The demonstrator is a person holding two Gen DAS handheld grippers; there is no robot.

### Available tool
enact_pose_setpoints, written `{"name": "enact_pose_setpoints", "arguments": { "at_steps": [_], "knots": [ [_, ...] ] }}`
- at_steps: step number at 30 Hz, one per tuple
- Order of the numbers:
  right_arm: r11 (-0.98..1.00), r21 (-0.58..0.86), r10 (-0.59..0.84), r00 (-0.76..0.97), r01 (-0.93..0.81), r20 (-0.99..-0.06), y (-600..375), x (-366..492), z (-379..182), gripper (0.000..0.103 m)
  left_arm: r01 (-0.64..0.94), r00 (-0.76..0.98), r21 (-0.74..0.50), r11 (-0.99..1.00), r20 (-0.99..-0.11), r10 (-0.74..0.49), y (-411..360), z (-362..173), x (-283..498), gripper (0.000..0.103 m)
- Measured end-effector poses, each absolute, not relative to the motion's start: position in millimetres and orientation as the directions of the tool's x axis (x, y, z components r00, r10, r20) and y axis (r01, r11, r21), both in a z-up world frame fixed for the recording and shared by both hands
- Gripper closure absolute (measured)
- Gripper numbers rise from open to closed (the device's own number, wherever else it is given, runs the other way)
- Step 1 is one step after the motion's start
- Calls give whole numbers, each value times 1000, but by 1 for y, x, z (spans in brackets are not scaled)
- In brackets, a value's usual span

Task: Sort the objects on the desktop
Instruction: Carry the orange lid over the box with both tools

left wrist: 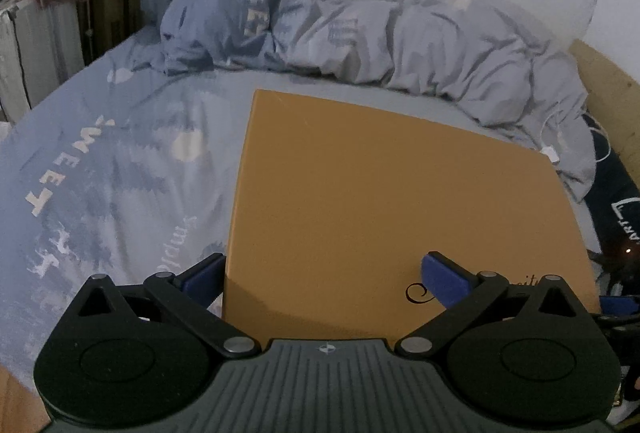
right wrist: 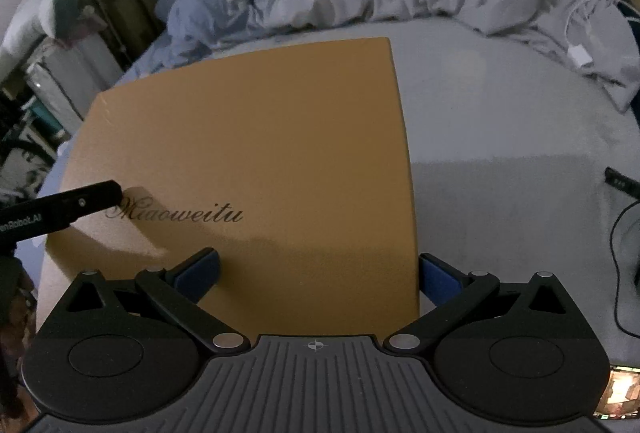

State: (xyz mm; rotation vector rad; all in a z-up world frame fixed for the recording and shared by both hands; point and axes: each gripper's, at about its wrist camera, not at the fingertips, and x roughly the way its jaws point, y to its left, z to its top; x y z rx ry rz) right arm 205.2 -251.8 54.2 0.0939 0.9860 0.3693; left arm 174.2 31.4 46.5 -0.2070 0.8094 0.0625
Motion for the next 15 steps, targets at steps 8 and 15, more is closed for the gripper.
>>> {"name": "enact_pose_setpoints", "arguments": {
  "at_steps": [8, 15],
  "knots": [
    [939, 247, 334, 464, -239, -821, -248, 225, 28, 0, -121, 657, -159, 980, -753, -42, 33, 26, 193, 0],
    [944, 232, 318, 463, -235, -827, -246, 236, 18, 0, -104, 636, -174, 979, -768, -69, 35, 10, 201, 0]
  ]
}}
